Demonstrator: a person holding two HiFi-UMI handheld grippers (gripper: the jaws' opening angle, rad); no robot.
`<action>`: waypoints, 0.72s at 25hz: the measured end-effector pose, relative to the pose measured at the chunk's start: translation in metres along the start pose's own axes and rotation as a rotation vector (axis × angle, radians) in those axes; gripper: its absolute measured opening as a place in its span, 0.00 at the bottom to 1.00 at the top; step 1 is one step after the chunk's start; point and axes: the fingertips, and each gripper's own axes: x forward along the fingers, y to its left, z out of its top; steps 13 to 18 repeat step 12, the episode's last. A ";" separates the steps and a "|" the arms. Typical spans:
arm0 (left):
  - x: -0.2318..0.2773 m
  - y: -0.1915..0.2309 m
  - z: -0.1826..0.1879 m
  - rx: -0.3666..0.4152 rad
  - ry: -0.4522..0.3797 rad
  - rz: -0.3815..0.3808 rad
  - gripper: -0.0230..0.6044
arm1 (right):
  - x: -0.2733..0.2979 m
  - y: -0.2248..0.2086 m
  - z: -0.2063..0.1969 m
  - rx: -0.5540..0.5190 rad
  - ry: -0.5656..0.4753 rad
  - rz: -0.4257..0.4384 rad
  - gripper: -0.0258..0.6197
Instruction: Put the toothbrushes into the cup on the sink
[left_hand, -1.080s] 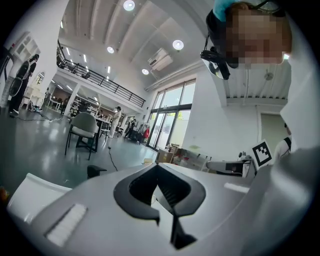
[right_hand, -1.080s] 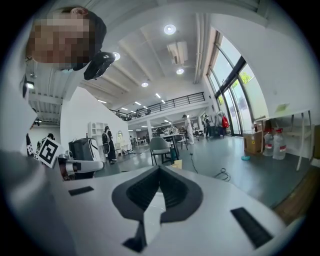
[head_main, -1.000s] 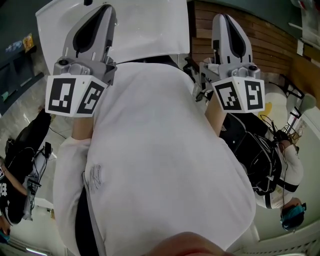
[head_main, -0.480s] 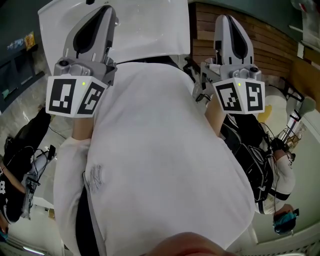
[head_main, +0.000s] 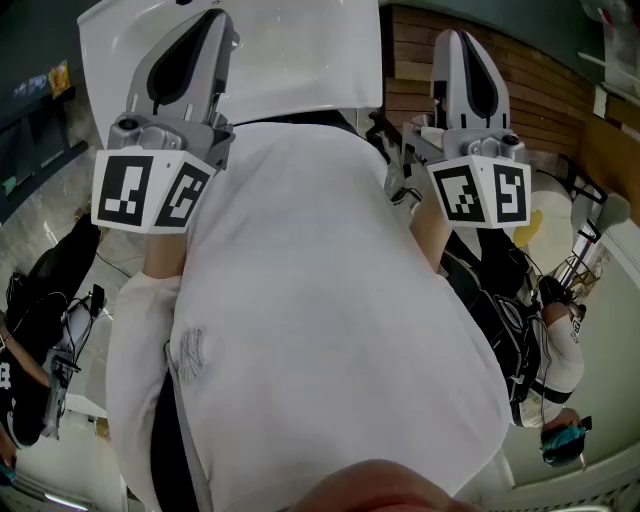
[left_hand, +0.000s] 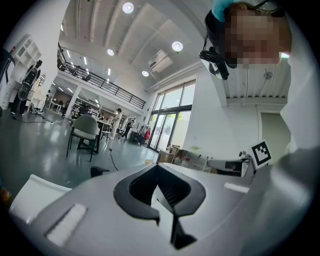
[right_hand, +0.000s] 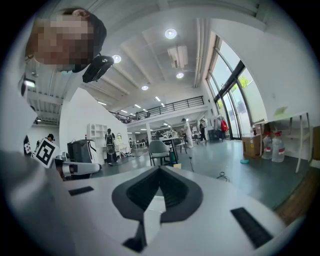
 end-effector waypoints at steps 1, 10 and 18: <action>0.001 0.001 0.001 0.000 0.000 0.000 0.03 | 0.001 0.000 0.001 0.000 -0.001 -0.002 0.05; -0.009 0.007 -0.001 -0.004 -0.014 -0.003 0.03 | 0.001 0.011 -0.002 -0.012 -0.006 -0.004 0.05; -0.006 0.007 -0.001 -0.004 -0.014 -0.004 0.03 | 0.002 0.008 -0.001 -0.012 -0.006 -0.005 0.05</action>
